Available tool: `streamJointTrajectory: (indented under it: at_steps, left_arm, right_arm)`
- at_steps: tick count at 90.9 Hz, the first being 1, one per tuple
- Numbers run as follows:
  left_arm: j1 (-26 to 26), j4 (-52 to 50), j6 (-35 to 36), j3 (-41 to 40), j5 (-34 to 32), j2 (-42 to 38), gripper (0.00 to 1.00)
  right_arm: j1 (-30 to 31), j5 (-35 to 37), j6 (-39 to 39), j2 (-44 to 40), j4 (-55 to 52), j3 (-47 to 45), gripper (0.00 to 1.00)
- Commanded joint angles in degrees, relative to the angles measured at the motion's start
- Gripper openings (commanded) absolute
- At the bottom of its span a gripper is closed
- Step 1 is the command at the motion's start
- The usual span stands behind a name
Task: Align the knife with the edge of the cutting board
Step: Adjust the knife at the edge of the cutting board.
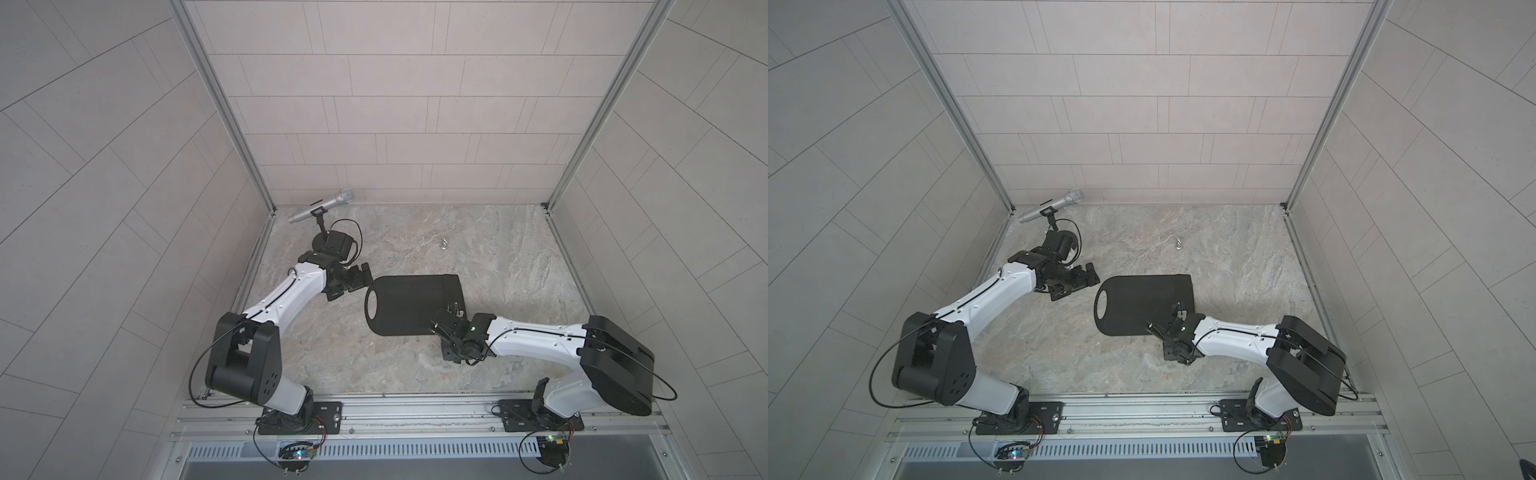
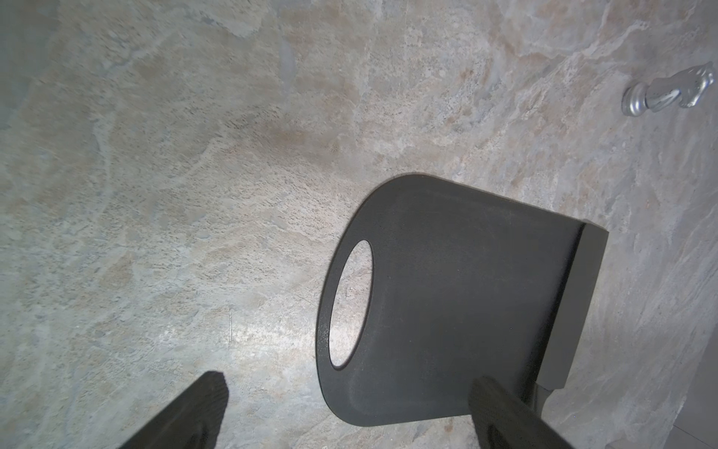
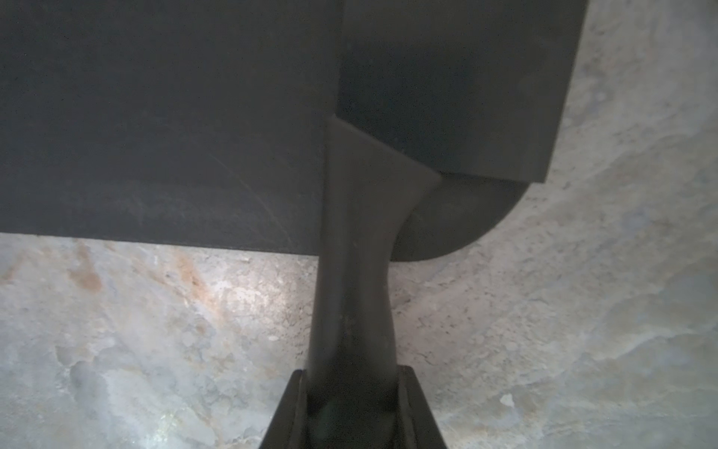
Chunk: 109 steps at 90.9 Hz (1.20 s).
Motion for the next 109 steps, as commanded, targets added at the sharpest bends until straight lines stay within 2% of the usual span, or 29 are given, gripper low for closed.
streamJointTrajectory:
  at_steps: [1, 77, 109]
  left_arm:
    - [-0.3, -1.2, 1.2, 1.4, -0.6, -0.1, 1.00]
    - [-0.3, -1.3, 1.2, 1.4, -0.8, -0.4, 1.00]
    - [-0.3, -1.4, 1.3, 1.4, -0.9, -0.6, 1.00]
  right_arm:
    - [0.5, -0.3, -0.2, -1.3, 1.2, -0.2, 0.00]
    - [0.4, -0.3, 0.8, -2.5, 0.3, -2.0, 0.00]
    - [0.4, -0.9, -0.1, -2.2, 0.7, -1.8, 0.06]
